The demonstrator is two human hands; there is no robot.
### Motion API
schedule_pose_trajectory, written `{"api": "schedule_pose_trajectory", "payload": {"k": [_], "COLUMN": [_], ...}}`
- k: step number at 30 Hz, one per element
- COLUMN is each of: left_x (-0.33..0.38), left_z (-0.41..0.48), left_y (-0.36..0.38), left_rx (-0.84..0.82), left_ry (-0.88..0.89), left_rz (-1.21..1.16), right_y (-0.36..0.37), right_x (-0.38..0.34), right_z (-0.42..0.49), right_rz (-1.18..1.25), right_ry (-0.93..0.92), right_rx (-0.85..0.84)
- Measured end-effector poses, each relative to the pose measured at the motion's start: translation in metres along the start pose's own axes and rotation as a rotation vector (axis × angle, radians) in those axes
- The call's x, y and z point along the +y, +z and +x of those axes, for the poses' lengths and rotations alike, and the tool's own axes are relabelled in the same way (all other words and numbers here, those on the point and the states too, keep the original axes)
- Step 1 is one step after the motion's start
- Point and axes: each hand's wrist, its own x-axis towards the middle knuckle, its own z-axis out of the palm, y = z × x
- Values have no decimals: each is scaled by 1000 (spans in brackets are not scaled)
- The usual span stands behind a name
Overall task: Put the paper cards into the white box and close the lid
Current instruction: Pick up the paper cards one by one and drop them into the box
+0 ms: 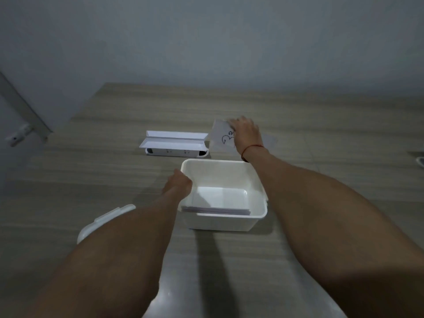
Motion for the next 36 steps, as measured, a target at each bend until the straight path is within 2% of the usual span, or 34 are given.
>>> {"api": "schedule_pose_trajectory", "payload": {"k": [4,6,10,16,21,25,27,29,32,36], "left_x": [-8,-14,-23,-24,-23,-23,-23,-23,-24,-33], "left_z": [-7,-6,-4,-2,-3,-6,-6,-6,-8,-12], "left_y": [-4,-4,-2,-1,0,-2,-5,-9,-19,-43], "left_rx": [-40,-60,-58,-38,-35,-33,-30,-14,0,57], "left_ry": [72,125,204,195,175,141,127,124,152,129], "left_rz": [-24,-28,-63,-69,-66,-66,-52,-26,-10,-23], "right_y": [-27,-29,-11,20,27,21,18,14,3,-13], "right_x": [-10,-13,-14,-19,-32,-44,-45,-47,-49,-63], "right_z": [-7,-14,-38,-74,-94,-95,-93,-92,-89,-81], "right_rz": [73,139,235,368,249,141,184,215,104,81], "right_ry": [36,67,98,150,100,92,145,174,127,78], "right_rx": [83,62,-146,-438,-764,-902,-959,-947,-816,-714]}}
